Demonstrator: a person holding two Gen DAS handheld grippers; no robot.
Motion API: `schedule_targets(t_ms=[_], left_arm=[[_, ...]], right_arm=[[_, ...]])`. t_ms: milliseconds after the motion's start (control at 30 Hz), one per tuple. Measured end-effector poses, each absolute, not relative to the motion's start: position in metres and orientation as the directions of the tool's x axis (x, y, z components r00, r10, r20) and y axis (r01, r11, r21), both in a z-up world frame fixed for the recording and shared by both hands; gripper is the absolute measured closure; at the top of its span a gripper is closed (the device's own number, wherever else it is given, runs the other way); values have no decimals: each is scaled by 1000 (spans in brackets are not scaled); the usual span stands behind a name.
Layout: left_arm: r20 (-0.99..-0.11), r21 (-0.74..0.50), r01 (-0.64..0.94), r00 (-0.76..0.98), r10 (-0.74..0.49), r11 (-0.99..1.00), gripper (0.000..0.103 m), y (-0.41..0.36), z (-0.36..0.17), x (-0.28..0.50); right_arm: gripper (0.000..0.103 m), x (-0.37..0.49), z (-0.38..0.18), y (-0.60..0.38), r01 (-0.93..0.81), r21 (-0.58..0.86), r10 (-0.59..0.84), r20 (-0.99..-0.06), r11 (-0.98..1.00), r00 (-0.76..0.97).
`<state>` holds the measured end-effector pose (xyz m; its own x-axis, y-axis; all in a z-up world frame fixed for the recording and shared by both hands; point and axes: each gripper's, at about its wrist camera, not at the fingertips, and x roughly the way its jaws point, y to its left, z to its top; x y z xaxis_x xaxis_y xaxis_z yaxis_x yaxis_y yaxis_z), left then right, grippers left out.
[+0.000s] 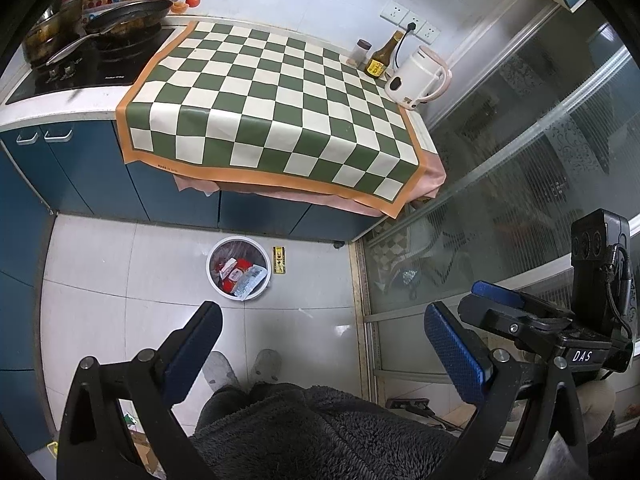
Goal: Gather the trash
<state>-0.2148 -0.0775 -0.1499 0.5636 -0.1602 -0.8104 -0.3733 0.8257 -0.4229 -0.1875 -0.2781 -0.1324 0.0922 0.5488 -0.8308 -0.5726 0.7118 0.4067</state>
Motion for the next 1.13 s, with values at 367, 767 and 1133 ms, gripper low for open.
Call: schedule_targets(t_ms=[367,767,1133], left_arm=[[-810,-423,-371,565,-161,827,0,-76,-147,-216],[-808,-421,-366,567,-160,830,0,-73,-145,-216],[-805,-421,-363,571,-159,831,0,-69,-141,-215]], right_arm=[[0,-186,-132,-277,-571,407,548,-832,713,91],[0,-188,-132,-271,-570,409,551,-830,713,93],[0,-189,-133,-270,-570,411,552,-829,711,92]])
